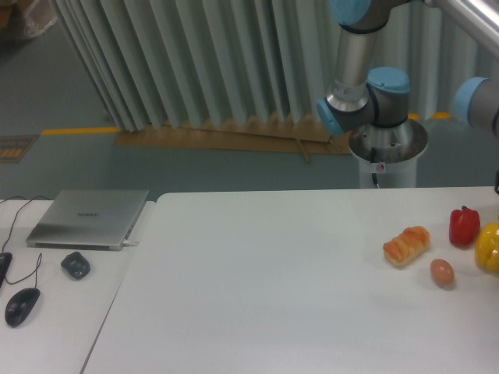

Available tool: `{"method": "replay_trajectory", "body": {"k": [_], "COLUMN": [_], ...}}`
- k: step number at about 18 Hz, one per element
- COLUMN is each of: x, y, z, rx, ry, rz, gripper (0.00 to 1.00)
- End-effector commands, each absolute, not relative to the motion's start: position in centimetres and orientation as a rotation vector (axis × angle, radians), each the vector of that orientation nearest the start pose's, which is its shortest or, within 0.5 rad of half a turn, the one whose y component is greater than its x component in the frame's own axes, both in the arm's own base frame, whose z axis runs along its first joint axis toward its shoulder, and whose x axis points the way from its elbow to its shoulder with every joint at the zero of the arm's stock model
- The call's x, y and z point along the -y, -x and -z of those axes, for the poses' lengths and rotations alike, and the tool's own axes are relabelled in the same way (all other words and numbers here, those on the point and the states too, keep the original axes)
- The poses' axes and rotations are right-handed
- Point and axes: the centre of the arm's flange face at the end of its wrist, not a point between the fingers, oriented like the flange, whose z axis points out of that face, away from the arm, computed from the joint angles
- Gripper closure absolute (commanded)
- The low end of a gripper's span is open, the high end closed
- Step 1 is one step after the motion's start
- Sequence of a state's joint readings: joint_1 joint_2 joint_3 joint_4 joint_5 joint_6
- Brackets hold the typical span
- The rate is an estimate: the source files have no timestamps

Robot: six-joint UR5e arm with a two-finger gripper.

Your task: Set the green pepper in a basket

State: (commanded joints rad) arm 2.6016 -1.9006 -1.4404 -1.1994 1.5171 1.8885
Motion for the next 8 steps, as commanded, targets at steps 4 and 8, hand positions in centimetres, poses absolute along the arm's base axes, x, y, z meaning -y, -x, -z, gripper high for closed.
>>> {"method": "replay_trajectory", "body": {"k": [4,8], "x": [-44.3,-43.6], "y": [46.9,46.3], "z": [-40.4,-40.8], "rx": [-1.306,-1.323], "ry": [2.799,2.838], "rz": [-0.178,-0.168], "gripper": [0.0,0.0]}}
